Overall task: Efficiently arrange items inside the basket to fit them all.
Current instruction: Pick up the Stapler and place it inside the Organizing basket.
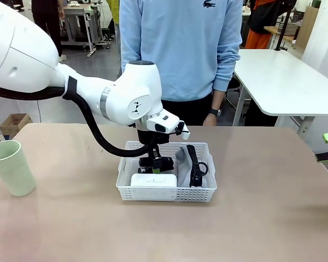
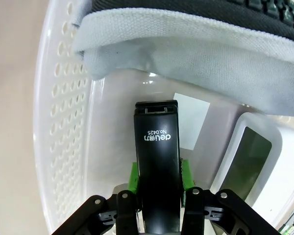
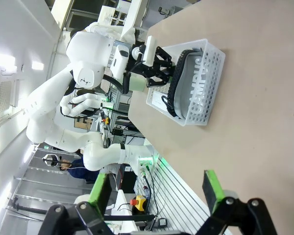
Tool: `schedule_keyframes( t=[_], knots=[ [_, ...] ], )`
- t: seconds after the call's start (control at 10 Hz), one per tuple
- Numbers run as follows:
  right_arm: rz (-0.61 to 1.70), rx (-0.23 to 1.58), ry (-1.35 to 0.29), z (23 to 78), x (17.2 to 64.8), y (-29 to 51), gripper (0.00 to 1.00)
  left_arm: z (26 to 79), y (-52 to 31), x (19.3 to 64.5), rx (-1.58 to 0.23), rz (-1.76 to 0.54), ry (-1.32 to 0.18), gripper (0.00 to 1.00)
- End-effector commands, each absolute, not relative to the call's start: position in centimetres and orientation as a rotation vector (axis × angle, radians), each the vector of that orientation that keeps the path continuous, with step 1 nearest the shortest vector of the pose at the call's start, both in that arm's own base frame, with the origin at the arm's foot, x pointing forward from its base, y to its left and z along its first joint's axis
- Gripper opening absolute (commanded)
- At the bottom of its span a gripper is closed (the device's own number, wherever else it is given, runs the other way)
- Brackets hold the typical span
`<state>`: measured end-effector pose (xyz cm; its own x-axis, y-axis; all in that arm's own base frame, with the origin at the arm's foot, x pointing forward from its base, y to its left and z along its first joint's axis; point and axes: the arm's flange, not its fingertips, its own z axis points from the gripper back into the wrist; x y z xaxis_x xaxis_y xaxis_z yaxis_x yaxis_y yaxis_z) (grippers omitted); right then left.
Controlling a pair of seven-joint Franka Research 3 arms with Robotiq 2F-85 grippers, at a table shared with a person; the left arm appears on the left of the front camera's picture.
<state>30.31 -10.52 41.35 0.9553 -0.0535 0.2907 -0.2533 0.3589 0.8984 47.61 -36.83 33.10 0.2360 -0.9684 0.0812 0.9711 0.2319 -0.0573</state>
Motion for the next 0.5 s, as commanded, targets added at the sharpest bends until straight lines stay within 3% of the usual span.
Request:
schedule_keyframes(
  t=[0.0,0.1,0.2,0.4],
  knots=[
    [0.147,1.207,-0.303,41.46,30.19,-10.71,1.00,33.59,-37.06,47.74,-0.096,-1.331,-0.026,0.37],
    [0.147,1.207,-0.303,41.46,30.19,-10.71,1.00,33.69,-36.96,47.77,-0.094,-1.333,-0.030,0.71],
    [0.147,1.207,-0.303,41.46,30.19,-10.71,1.00,33.74,-36.85,47.73,-0.090,-1.343,-0.031,0.94],
    [0.147,1.207,-0.303,41.46,30.19,-10.71,1.00,33.77,-36.87,47.70,-0.098,-1.344,-0.034,1.00]
  ],
)
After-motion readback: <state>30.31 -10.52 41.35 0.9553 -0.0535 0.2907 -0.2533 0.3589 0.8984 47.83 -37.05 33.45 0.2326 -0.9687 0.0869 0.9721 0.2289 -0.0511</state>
